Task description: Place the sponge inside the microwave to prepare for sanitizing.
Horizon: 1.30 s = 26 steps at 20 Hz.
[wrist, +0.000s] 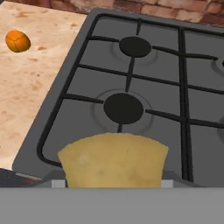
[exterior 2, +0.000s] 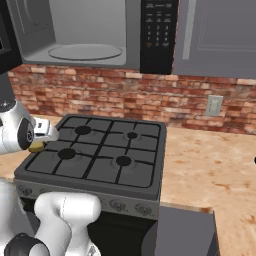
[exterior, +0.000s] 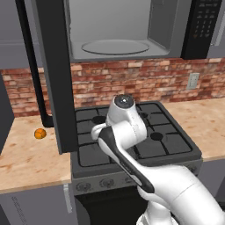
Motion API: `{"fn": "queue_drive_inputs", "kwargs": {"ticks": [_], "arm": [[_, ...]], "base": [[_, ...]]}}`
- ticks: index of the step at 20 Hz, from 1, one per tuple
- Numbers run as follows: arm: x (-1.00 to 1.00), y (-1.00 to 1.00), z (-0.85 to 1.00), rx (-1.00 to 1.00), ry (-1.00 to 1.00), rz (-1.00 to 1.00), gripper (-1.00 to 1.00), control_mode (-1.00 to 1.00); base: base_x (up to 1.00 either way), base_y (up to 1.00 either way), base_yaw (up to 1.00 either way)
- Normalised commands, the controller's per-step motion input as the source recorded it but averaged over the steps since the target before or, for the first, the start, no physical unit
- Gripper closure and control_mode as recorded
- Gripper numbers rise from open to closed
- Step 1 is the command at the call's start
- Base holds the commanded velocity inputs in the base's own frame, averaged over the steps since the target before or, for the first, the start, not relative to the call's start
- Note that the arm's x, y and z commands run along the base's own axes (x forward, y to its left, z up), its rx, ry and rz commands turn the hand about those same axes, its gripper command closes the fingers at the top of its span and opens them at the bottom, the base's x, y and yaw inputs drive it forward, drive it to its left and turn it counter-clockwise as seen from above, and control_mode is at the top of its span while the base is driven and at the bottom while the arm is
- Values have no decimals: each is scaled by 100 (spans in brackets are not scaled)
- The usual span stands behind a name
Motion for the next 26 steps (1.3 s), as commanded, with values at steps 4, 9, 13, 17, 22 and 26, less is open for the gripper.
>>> {"fn": "queue_drive_inputs", "kwargs": {"ticks": [4, 9, 13, 17, 22, 26], "arm": [[-50, -56, 35, 0, -1, -3, 100, -100], [-46, -43, 42, 0, -1, -5, 100, -100], [-53, -30, 20, 0, -2, -3, 100, -100], [-59, -24, 39, 0, -12, -1, 100, -100], [-40, -34, 63, 0, -16, -5, 100, -100], [-23, -38, 60, 1, -12, -7, 100, -100]], "base": [[0, 0, 0], [0, 0, 0], [0, 0, 0], [0, 0, 0], [0, 0, 0], [0, 0, 0]]}}
